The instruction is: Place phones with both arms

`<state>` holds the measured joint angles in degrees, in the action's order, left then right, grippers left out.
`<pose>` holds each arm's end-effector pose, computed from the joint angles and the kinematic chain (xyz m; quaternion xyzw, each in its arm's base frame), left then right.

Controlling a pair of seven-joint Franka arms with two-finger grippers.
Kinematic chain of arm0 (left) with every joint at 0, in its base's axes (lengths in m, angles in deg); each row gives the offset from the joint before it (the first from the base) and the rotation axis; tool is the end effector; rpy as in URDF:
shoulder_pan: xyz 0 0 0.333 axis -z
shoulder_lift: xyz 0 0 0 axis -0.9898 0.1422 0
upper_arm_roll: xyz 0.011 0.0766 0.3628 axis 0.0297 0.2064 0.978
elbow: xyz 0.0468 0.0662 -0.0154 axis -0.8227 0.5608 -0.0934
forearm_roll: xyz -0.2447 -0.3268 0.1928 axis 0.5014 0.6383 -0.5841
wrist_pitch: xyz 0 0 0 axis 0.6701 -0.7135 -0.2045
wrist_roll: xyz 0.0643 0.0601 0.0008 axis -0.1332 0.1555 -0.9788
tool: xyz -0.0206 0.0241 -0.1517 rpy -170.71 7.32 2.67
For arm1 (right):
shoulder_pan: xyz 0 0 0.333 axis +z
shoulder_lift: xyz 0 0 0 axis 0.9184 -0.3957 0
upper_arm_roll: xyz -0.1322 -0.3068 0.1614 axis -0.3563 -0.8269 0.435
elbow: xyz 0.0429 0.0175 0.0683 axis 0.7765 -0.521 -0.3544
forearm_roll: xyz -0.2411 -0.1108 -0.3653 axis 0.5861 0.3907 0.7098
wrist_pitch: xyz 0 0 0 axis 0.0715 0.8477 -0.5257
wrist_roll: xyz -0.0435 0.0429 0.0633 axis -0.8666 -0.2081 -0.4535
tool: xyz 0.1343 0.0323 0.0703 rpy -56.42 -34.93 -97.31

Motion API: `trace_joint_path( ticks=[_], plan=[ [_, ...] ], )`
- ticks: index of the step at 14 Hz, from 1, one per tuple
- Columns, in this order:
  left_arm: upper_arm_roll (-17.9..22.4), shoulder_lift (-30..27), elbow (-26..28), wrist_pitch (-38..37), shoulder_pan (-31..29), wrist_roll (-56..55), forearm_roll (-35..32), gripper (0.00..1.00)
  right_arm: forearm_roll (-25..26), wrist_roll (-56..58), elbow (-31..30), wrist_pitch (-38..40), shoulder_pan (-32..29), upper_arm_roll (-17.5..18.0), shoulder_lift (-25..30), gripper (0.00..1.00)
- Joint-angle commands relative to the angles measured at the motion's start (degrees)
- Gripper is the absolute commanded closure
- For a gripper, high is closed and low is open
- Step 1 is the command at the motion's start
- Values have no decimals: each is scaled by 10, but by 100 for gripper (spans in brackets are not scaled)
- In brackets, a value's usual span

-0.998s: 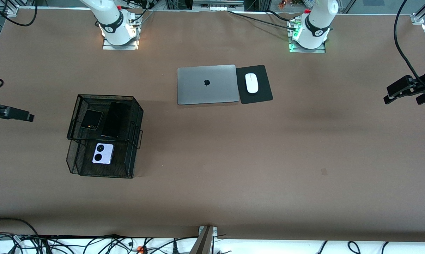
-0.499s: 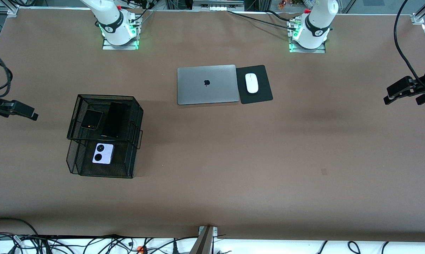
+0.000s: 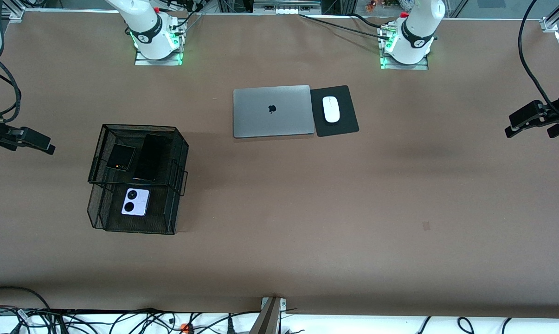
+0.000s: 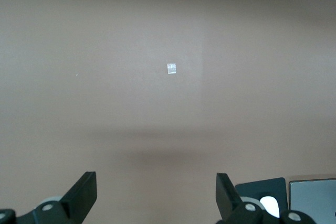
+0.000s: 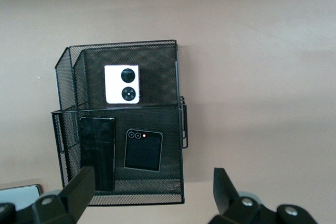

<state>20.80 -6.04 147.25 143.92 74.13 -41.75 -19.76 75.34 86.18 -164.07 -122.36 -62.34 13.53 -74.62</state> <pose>0.6570 0.0214 0.6381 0.9993 0.0227 0.0242 0.0176 0.6867 -0.0472 0.5555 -0.9987 0.0483 -0.0075 0.0116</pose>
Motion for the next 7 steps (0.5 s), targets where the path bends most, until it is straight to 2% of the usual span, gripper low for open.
trace_joint_path(
  ticks=[1, 7],
  plan=[
    [-2, 0, 1, 5, -8, 0, 5, 0, 13, -13, -8, 23, 6, 8, 18, 0],
    [-3, 5, 1, 5, -14, 0, 5, 0, 14, -15, -7, 30, 6, 7, 21, 0]
  ],
)
